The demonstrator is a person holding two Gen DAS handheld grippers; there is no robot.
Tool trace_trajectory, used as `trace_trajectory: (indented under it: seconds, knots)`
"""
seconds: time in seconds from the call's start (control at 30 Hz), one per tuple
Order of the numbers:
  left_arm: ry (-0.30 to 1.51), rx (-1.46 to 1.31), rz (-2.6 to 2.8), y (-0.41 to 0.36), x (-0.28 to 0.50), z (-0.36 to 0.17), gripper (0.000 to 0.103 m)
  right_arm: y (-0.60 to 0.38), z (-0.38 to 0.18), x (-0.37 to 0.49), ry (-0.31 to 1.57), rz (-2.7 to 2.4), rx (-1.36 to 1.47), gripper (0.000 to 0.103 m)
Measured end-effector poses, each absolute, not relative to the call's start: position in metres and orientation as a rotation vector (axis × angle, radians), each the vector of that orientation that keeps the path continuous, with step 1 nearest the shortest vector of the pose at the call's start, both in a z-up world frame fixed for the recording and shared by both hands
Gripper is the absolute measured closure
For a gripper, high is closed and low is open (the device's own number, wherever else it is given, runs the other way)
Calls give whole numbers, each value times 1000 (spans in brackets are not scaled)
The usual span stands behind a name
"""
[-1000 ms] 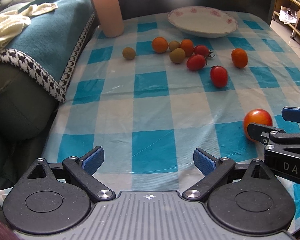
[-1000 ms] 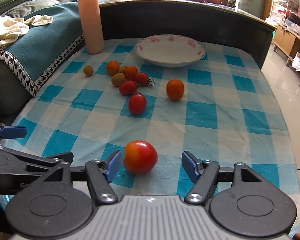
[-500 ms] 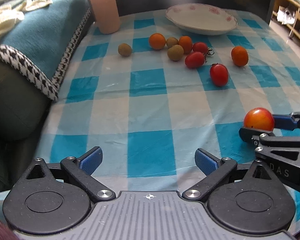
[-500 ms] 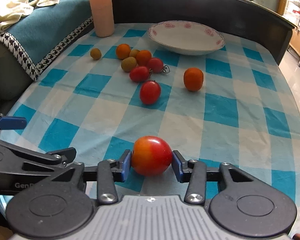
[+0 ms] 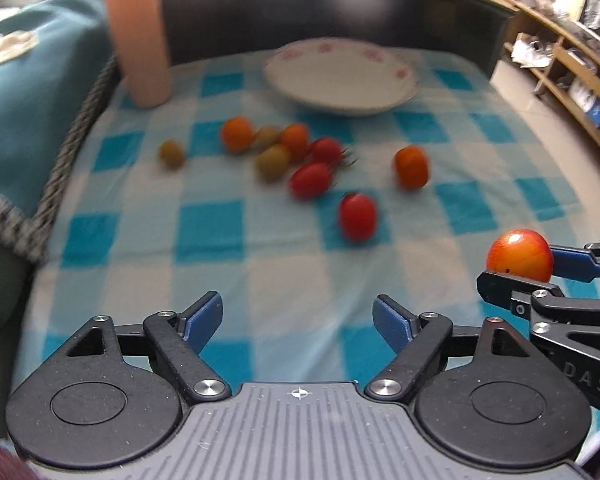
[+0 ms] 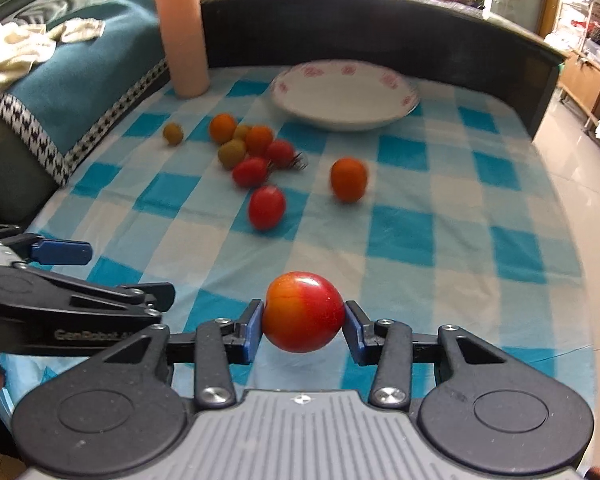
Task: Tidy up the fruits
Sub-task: 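Lower the left tool onto a red cherry tomato while the right tool holds the tomato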
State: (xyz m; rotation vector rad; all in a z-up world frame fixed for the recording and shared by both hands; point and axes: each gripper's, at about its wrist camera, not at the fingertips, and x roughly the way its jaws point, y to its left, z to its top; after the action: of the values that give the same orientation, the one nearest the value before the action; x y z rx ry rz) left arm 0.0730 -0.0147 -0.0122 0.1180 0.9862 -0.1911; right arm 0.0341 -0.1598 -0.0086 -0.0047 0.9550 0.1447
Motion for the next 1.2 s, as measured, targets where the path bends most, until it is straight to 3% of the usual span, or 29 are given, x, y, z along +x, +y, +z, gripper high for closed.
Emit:
trace_trajectory:
  seconds: [0.4,0.6,1.2]
  knots:
    - [989,53,-247,-34,118,-29,28,-198,11,69,948,149,25,46]
    - [1006,37,-267,-38,129,-36,43,-200,8,73,970,170,65,46]
    - [966,59,-276,-39,126,-37,60,-207,8,69,962,147,62,46]
